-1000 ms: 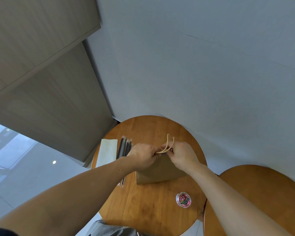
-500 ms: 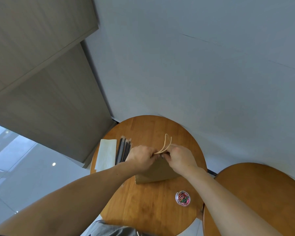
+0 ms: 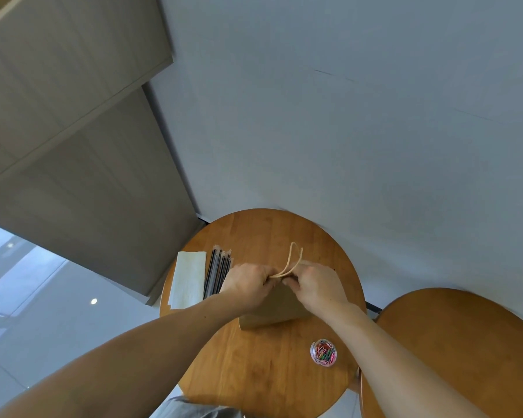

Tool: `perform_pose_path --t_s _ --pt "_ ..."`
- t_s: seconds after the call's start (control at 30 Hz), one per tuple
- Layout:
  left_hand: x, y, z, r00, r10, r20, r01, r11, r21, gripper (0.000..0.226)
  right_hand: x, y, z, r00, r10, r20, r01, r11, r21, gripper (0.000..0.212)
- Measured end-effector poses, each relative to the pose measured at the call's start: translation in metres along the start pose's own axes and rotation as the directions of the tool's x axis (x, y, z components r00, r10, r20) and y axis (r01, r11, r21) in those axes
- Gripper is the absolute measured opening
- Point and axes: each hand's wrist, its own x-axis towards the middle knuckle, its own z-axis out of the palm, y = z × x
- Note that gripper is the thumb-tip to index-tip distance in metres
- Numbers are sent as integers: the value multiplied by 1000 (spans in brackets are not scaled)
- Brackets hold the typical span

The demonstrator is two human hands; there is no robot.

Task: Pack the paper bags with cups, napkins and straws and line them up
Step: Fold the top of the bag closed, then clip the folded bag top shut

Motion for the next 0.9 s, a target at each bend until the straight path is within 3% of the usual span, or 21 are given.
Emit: perform_pose_path --t_s 0.13,0.2,0.3,0.4,0.5,0.63,0.77,0.9 --pt "2 -1 -9 997 -5 74 7 999 -32 15 -19 10 0 947 -73 -312 147 964 220 14" --pt "-1 -5 -10 995 -34 94 39 997 -59 16 -27 24 -2 910 -5 -415 114 964 238 22" --pt "-11 -18 -9 990 -82 114 93 991 -97 32 -33 44 0 928 224 -297 -158 960 229 47" --pt "-22 -31 -8 984 -145 105 157 981 -118 45 -39 57 13 938 327 -113 -293 925 244 64" --pt "-28 -40 -2 966 -232 110 250 949 -194 46 -43 63 24 904 427 16 -381 787 485 50" --pt "-37 -51 8 941 -296 165 329 912 -243 18 -42 63 29 870 487 75 -413 639 649 27" --pt "-43 -52 7 932 -319 173 356 895 -267 18 -36 61 26 856 509 86 -452 659 602 10" --pt "-49 -50 -11 937 -333 102 348 891 -291 21 -34 51 17 873 487 6 -385 681 623 5"
